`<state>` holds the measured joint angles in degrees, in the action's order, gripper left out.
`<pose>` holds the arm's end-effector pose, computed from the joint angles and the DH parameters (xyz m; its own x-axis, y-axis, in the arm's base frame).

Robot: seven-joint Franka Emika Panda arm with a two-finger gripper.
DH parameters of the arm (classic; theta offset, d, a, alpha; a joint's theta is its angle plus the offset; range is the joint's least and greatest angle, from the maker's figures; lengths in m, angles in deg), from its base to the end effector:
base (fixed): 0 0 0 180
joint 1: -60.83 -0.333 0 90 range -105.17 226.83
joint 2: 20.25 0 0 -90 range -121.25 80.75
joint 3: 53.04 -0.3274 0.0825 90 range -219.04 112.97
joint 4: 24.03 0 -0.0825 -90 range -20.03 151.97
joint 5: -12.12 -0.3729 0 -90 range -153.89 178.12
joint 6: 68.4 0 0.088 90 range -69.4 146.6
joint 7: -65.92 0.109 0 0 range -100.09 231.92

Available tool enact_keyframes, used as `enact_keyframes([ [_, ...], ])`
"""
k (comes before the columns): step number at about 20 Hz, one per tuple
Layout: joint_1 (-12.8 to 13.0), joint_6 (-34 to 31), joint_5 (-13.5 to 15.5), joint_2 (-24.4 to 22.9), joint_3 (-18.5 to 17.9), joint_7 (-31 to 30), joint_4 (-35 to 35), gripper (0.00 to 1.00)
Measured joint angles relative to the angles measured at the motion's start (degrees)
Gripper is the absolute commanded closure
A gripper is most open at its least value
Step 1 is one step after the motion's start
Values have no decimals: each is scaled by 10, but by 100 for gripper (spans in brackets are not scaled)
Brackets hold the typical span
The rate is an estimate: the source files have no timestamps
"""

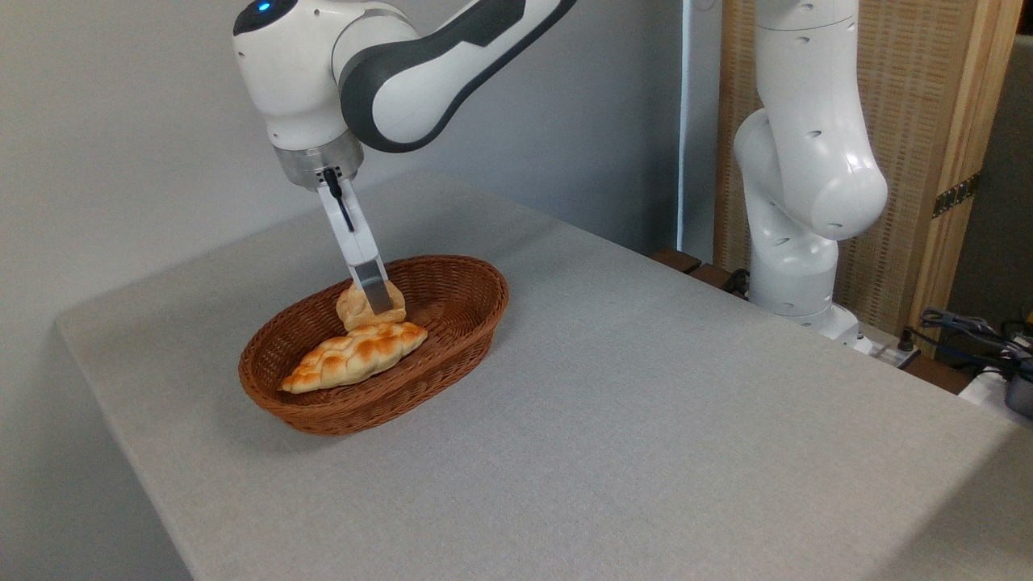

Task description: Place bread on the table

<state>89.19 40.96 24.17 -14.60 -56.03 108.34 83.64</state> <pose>0.5084 -0.2590 0.4655 0.4527 -0.8889 0.0704 -0.8810 -0.4338 0.1886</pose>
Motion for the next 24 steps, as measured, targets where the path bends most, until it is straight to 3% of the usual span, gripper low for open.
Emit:
enact_keyframes([
  [7,-1,2,0,-2,-1,0,-8,74],
  [12,-10,-4,0,-39,-19,-15,-20,71],
  [17,-19,-43,-7,-87,-107,-15,-19,65],
  [21,-23,-46,-60,-92,-167,-12,-16,61],
  [22,-23,-46,-65,-91,-178,-12,-15,54],
  [24,-23,-46,-68,-87,-201,-12,-14,24],
])
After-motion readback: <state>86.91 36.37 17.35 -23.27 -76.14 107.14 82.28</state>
